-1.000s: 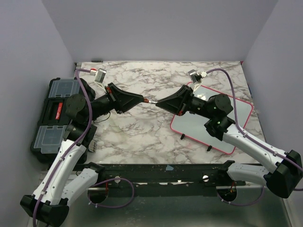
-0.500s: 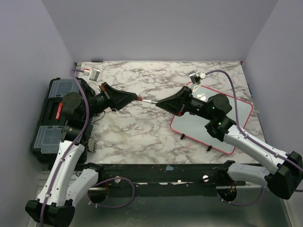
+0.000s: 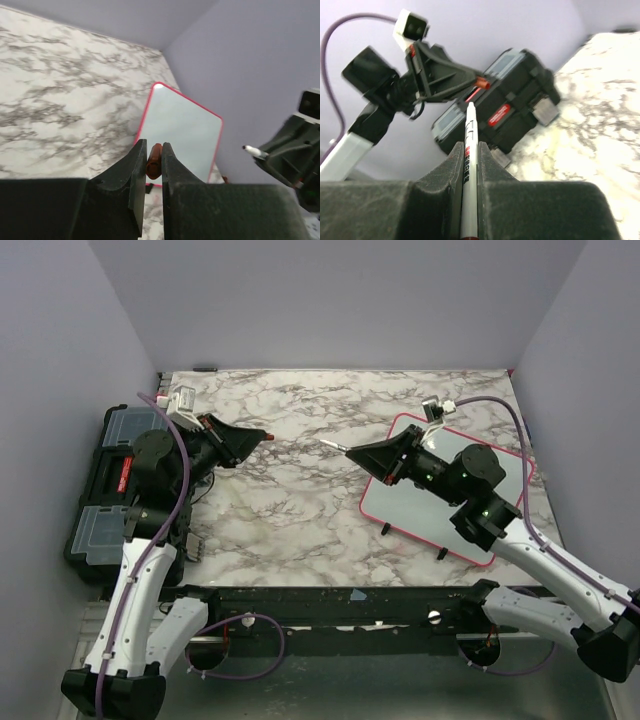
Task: Write a sentence on the whiteboard
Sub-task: Place the pen cap at the center of the board.
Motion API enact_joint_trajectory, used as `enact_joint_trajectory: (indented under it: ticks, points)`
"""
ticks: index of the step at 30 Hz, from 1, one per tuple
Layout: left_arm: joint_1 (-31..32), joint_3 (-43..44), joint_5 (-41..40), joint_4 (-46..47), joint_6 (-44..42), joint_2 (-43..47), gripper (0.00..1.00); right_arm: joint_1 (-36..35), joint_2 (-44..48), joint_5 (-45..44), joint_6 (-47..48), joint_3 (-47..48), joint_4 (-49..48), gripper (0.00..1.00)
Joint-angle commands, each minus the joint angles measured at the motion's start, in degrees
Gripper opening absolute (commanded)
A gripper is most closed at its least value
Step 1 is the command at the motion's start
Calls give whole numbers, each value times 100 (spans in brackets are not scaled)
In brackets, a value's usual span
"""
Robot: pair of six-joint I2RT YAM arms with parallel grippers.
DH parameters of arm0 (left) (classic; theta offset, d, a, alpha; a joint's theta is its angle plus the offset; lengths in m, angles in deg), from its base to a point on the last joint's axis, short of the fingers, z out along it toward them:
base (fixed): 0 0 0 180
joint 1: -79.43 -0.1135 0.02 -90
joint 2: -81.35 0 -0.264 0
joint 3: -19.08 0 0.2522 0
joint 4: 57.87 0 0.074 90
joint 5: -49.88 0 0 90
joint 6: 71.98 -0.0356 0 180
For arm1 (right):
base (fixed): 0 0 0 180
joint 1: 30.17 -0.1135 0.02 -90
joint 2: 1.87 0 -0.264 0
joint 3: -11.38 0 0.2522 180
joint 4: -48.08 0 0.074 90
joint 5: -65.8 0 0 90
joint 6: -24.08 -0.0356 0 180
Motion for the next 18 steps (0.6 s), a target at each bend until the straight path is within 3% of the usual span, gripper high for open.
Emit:
enact_joint_trajectory:
  ticks: [1, 6, 12, 18]
  points:
    - [398, -166, -1621, -802, -933, -63, 0, -20, 292, -1486, 337, 85, 905, 1]
    - [1079, -297, -2916, -991, -1119, -552, 0, -20, 397, -2252, 590, 309, 1533, 1]
    - [1417, -576, -4302, -856, -1182, -1369, 0, -20, 551, -2545, 850, 359, 1882, 1]
    - [1522, -916, -4632, -314, -950, -2273, 0, -20, 606, -2524, 946, 248, 1920, 1]
